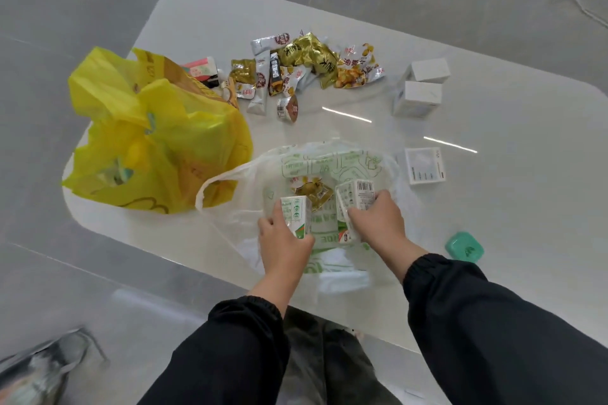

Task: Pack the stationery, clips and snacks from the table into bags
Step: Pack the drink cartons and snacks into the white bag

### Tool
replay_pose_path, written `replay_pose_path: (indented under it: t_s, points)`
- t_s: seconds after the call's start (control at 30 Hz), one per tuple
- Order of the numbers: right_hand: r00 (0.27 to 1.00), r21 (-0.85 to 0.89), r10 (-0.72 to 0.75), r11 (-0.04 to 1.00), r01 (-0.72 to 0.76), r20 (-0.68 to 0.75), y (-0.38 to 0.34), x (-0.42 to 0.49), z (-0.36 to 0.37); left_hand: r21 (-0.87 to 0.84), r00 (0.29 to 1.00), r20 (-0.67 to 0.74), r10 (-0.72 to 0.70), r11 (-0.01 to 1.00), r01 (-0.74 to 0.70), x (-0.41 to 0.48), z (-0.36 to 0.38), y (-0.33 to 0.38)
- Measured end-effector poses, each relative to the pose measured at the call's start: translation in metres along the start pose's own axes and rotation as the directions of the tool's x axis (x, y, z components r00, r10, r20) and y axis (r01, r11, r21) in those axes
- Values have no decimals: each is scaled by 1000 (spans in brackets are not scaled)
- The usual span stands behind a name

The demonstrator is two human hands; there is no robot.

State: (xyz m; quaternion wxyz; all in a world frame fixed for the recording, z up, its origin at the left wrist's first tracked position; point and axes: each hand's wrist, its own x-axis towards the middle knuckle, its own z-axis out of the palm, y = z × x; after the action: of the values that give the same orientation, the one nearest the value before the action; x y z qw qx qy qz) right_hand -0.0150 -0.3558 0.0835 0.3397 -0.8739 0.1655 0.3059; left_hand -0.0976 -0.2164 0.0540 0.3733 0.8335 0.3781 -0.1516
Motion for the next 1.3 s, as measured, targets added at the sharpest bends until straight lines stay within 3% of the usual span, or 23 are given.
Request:
replay_pose_path:
  t_s: [0.3, 0.5, 0.7, 0.87, 1.1, 1.3]
  points:
    - [991, 160, 132, 978, -134, 26, 21, 22, 40, 94, 994, -109, 32, 995, -22, 11, 21, -10]
    - [991, 246, 131, 961, -129, 9, 28, 35, 59, 108, 995, -99, 23, 994, -12, 25, 27, -20]
    - [995, 10, 29, 1000, -28, -92, 26, 32, 63, 96, 995, -32, 93, 991, -89, 26, 21, -17]
    - [999, -142, 48, 989, -50, -14, 12, 16, 55, 142, 977, 43, 208, 967, -212, 22, 8, -6]
    - [964, -327, -266, 910, 256, 15, -20, -8, 30, 162, 905, 28, 425, 891, -424, 15, -26, 26]
    - [902, -504, -432, 777, 378, 10, -58, -16, 8, 465, 866, 65, 496, 753, -466, 23, -84, 42]
